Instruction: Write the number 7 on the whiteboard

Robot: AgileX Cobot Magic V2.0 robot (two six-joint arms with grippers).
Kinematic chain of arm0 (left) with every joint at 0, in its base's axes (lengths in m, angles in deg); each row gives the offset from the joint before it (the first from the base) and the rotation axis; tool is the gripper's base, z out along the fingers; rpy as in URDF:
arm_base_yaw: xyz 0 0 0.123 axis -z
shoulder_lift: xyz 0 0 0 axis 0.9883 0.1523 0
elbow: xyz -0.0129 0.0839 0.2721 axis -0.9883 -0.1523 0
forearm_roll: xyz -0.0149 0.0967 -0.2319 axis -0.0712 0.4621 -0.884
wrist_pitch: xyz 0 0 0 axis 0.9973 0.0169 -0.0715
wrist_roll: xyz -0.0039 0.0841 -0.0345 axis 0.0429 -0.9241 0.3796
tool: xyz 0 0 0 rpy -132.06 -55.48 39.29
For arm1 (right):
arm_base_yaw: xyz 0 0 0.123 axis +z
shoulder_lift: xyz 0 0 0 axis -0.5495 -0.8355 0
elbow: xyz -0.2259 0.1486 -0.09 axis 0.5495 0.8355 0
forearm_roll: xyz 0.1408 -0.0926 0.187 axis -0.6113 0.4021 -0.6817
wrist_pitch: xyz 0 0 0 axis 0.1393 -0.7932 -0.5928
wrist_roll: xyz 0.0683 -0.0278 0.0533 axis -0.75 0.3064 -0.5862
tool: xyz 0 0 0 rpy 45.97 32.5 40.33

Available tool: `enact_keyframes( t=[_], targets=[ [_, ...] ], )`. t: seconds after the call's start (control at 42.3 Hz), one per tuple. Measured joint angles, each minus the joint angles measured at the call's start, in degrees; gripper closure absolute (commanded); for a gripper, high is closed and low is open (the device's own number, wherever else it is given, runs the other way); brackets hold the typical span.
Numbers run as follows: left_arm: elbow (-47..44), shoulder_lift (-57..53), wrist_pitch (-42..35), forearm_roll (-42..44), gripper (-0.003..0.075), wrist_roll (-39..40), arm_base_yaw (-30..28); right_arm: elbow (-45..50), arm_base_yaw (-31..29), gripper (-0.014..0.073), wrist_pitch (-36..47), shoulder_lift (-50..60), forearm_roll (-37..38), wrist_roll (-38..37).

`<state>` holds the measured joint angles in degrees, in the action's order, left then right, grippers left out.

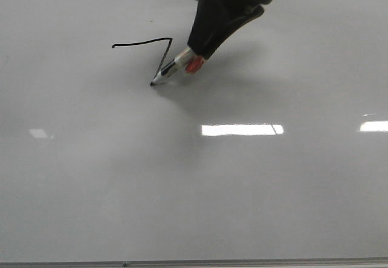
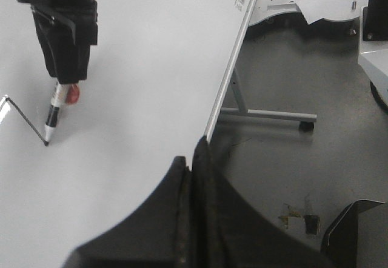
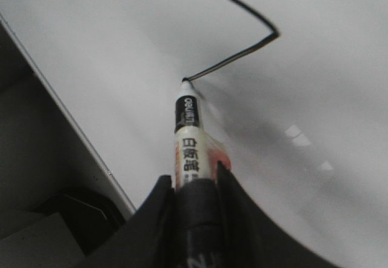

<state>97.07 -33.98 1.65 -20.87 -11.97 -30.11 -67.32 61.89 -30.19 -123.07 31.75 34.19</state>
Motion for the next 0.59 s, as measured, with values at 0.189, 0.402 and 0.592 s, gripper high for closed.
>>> enact_keyframes(
  t=[0.189, 0.402, 0.592],
  targets=[
    [0.00, 0.00, 0.00, 0.00, 0.0741, 0.00, 0.00, 0.00, 2.72, 0.0653, -0.09, -3.57, 0.00, 0.00],
    [0.00, 0.00, 0.00, 0.00, 0.0741, 0.00, 0.00, 0.48, 3.46, 0.0653, -0.80, -1.94, 0.83, -0.58],
    [0.00, 0.00, -1.31, -0.11, 0.0740, 0.00, 0.00, 0.59, 7.10, 0.0653, -10.38, 8.48, 4.26, 5.07]
  ],
)
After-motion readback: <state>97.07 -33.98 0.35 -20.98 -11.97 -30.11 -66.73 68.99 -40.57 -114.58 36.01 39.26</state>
